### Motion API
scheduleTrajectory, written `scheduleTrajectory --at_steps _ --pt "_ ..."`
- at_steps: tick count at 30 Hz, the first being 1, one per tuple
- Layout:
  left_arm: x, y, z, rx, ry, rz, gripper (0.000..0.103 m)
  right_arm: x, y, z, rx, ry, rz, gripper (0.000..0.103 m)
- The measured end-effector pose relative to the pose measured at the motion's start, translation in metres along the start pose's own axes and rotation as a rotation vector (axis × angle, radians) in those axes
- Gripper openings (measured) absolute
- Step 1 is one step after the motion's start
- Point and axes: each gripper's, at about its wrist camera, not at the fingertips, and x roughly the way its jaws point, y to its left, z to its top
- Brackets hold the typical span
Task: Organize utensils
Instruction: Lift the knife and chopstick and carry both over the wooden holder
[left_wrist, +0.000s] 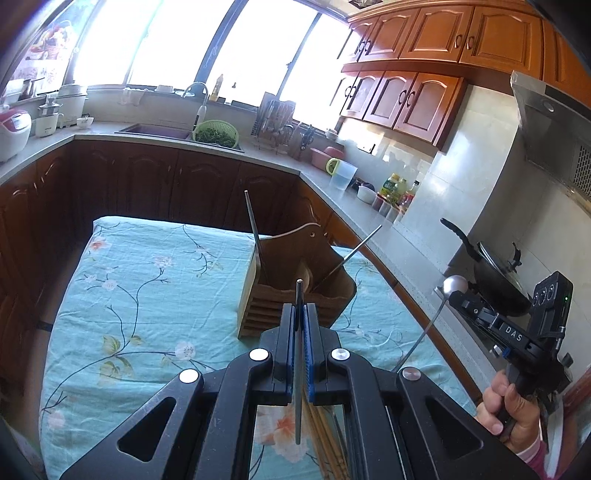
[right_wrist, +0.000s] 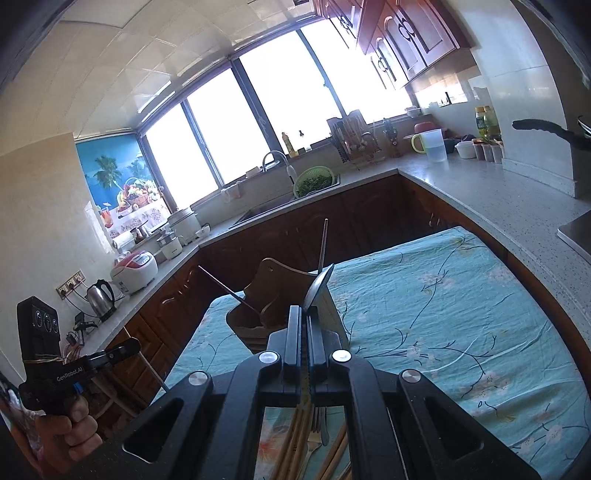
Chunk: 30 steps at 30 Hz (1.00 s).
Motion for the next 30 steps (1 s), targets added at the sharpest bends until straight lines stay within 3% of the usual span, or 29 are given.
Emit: scheduleTrajectory --at_steps 10,18,23,30 --pt "0.005 -0.001 0.043 0.019 -0.123 0.001 0.003 0.025 0.014 0.033 -0.013 -0.056 0.051 0.002" --pt "0.036 0.002 0.09 0.02 -0.242 0.034 0.003 0.06 0.03 0.068 -0.036 -0.145 0.069 0.002" --pt "0.075 0.015 0.079 -0.017 -0.263 0.065 0.003 0.092 0.03 0.063 -0.064 -0.152 0.047 0.002" --pt "0.125 0.024 0.045 -0.084 -0.246 0.103 0.003 0.121 0.02 0.025 -0.078 -0.149 0.029 0.002"
